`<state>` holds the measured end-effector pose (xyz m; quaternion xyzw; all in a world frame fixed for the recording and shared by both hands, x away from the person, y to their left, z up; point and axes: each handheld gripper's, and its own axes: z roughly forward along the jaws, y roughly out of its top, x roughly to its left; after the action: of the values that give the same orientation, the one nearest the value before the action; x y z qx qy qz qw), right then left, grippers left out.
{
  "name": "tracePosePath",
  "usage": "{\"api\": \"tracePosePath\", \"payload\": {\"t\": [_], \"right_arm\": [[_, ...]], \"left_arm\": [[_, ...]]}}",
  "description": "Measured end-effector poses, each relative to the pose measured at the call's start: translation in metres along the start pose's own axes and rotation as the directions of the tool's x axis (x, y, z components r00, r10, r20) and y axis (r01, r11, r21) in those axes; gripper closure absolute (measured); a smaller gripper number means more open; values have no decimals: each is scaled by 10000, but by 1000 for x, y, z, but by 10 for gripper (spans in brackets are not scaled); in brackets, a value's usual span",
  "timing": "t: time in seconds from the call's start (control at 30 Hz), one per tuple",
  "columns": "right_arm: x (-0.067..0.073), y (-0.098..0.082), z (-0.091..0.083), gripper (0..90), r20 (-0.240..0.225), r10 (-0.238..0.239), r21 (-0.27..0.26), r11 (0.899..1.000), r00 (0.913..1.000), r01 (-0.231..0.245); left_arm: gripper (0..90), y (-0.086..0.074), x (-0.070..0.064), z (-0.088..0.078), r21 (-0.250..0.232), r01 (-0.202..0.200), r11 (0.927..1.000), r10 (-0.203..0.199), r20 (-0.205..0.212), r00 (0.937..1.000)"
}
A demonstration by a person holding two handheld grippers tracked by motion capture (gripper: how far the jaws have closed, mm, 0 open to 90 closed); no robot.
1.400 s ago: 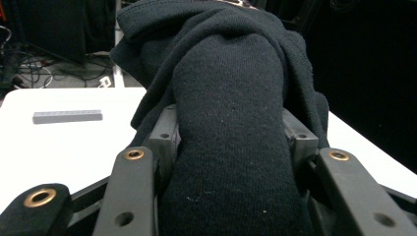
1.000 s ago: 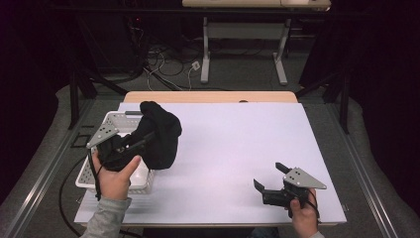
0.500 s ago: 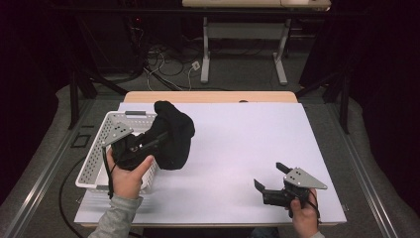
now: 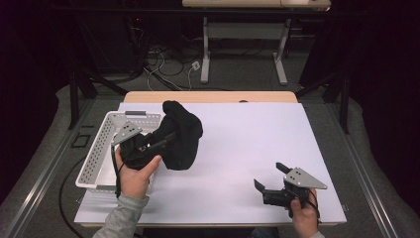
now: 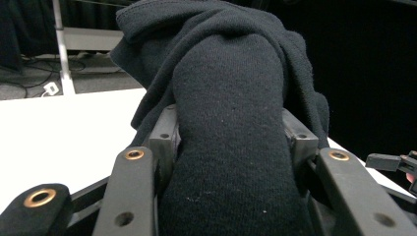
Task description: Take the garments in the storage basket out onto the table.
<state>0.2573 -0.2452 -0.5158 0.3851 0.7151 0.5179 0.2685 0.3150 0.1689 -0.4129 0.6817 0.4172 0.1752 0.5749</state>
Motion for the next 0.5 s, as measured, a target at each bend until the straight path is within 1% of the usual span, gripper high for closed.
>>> {"api": "tracePosePath", "payload": {"t": [0.23,0.3,0.33,0.43,0.5], "right_arm": [[0,0,0,54,-22,-4,12,10000,10000,4],[0,0,0,54,-22,-1,36,10000,10000,1],[0,0,0,54,-30,6,13,10000,10000,-6],[0,0,0,54,-12,18,42,10000,10000,-18],[0,0,-1,54,-11,5,39,10000,10000,-5]], "left_arm": [[538,-5,-6,10,137,-40,9999,37,204,9998],[538,-7,-7,13,255,16,9997,-23,256,9997],[538,-8,-8,15,302,-61,9995,52,291,9996],[538,-13,-11,20,422,12,9991,-26,326,9995],[538,-16,-12,23,490,-25,9988,8,362,9993]]}}
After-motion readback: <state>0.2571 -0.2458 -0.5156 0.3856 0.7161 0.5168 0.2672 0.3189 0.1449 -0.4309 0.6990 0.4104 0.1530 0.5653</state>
